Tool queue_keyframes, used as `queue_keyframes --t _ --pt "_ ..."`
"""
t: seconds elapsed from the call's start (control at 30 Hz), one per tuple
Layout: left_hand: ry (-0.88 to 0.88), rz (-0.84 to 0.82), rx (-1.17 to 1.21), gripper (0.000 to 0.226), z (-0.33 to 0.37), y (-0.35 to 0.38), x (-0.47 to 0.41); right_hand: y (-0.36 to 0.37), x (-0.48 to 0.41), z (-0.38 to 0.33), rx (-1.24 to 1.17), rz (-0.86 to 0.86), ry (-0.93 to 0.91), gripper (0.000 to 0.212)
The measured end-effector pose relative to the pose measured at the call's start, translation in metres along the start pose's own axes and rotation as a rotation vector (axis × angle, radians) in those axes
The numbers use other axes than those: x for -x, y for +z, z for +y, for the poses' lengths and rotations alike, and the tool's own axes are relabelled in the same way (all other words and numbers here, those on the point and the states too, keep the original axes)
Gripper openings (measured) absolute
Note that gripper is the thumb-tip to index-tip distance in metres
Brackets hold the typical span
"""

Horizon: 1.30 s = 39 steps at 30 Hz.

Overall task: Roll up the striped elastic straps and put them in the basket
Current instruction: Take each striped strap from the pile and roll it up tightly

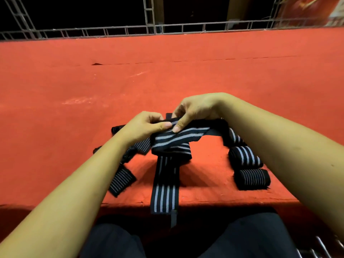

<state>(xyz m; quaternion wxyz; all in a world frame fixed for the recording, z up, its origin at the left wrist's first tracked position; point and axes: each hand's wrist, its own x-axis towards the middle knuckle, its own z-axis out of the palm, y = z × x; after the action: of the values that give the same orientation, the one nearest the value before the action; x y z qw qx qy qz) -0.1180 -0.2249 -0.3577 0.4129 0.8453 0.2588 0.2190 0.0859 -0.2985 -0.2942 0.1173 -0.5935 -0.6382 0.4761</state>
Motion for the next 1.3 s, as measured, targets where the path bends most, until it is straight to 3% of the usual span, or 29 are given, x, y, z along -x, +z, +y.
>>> queue_keyframes --t 0.1,0.23,0.37,0.5,0.63,0.8,0.97,1.07,1.17,1.3 --pt "0.015 0.202 -0.037 0.033 -0.003 0.003 0.002 -0.011 0.013 0.021 0.028 0.075 0.118 0.016" --pt "-0.016 0.338 -0.035 0.036 -0.007 0.002 0.001 -0.018 0.016 0.04 -0.198 0.198 0.048 0.008" --pt "-0.023 0.336 0.06 0.043 -0.002 0.002 0.0 -0.014 0.006 0.041 -0.65 0.376 -0.115 0.014" --pt "-0.074 0.162 0.139 0.027 0.007 0.004 0.009 -0.006 -0.007 0.038 -1.098 0.474 -0.26 0.014" --pt "-0.065 0.328 0.242 0.026 0.004 0.004 0.012 -0.001 -0.012 0.043 -1.311 0.435 -0.297 0.007" --pt "-0.067 0.373 0.196 0.031 -0.007 0.005 0.012 0.013 -0.016 0.041 -1.125 0.394 -0.194 0.015" --pt "-0.077 0.383 0.253 0.02 -0.012 0.011 0.012 0.019 -0.016 0.017 -1.023 0.39 -0.209 0.006" --pt "-0.134 0.188 0.365 0.028 -0.016 0.01 0.019 0.005 -0.019 0.007 -1.092 0.616 -0.292 0.006" --pt "-0.248 -0.064 0.29 0.041 -0.028 0.011 0.027 -0.014 -0.027 0.008 -1.06 0.896 -0.459 0.017" --pt "-0.248 -0.131 0.327 0.061 -0.034 0.015 0.031 -0.033 -0.027 0.015 -0.985 1.15 -0.6 0.02"
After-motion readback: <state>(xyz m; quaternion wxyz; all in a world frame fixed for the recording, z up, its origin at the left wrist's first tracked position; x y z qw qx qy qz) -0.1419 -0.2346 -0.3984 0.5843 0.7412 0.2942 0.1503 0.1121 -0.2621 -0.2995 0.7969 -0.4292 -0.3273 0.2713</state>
